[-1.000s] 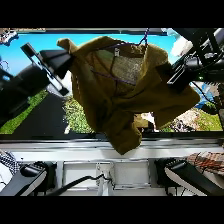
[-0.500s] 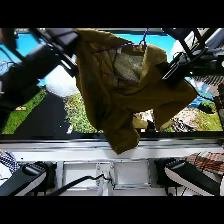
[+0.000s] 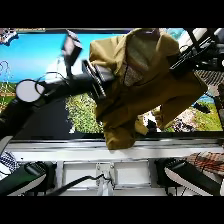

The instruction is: Fold the clothes and pants, and hang the long-sleeved shirts on hangers.

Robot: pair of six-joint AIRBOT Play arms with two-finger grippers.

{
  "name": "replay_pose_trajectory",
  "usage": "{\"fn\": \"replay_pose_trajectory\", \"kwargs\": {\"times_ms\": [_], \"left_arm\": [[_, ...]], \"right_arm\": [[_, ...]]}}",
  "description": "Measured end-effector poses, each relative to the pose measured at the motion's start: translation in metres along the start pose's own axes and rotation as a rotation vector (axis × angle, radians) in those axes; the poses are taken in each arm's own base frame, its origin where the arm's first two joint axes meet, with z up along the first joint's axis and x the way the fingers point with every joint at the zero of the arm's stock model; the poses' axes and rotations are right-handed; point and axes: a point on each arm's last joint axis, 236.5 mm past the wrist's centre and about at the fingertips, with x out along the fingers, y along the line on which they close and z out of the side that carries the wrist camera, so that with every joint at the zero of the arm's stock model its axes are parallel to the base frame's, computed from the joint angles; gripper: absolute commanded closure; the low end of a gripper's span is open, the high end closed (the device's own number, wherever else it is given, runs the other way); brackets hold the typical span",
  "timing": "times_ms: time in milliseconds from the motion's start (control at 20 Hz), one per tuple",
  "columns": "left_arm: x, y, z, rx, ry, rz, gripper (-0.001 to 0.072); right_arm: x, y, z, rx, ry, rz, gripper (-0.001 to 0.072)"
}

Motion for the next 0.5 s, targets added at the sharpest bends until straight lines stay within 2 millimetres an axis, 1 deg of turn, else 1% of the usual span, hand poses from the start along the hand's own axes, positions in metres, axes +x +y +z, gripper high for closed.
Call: {"fn": "replay_pose_trajectory", "kwargs": {"times_ms": [100,150,200,300,400,500], "left_arm": [[0.015,-0.04,-0.02,-0.057,0.06,-0.151,0.0172],[0.021,-0.053,-0.026,-0.088,0.074,-0.2,0.0113],[0.027,-0.067,-0.032,-0.11,0.093,-0.249,0.0113],[0.035,-0.085,-0.04,-0.151,0.112,-0.307,0.0113],[0.039,-0.095,-0.045,-0.175,0.124,-0.343,0.0113],[0.041,-0.099,-0.047,-0.188,0.129,-0.357,0.0114]], "right_arm": [[-0.007,-0.009,0.003,0.03,-0.025,-0.036,0.0687],[-0.012,-0.013,0.004,0.048,-0.041,-0.053,0.0687],[-0.017,-0.016,0.004,0.058,-0.05,-0.065,0.0687],[-0.032,-0.021,0.006,0.082,-0.091,-0.086,0.0687],[-0.051,-0.031,0.008,0.098,-0.14,-0.126,0.0687],[-0.074,-0.04,0.008,0.117,-0.192,-0.165,0.0686]]}}
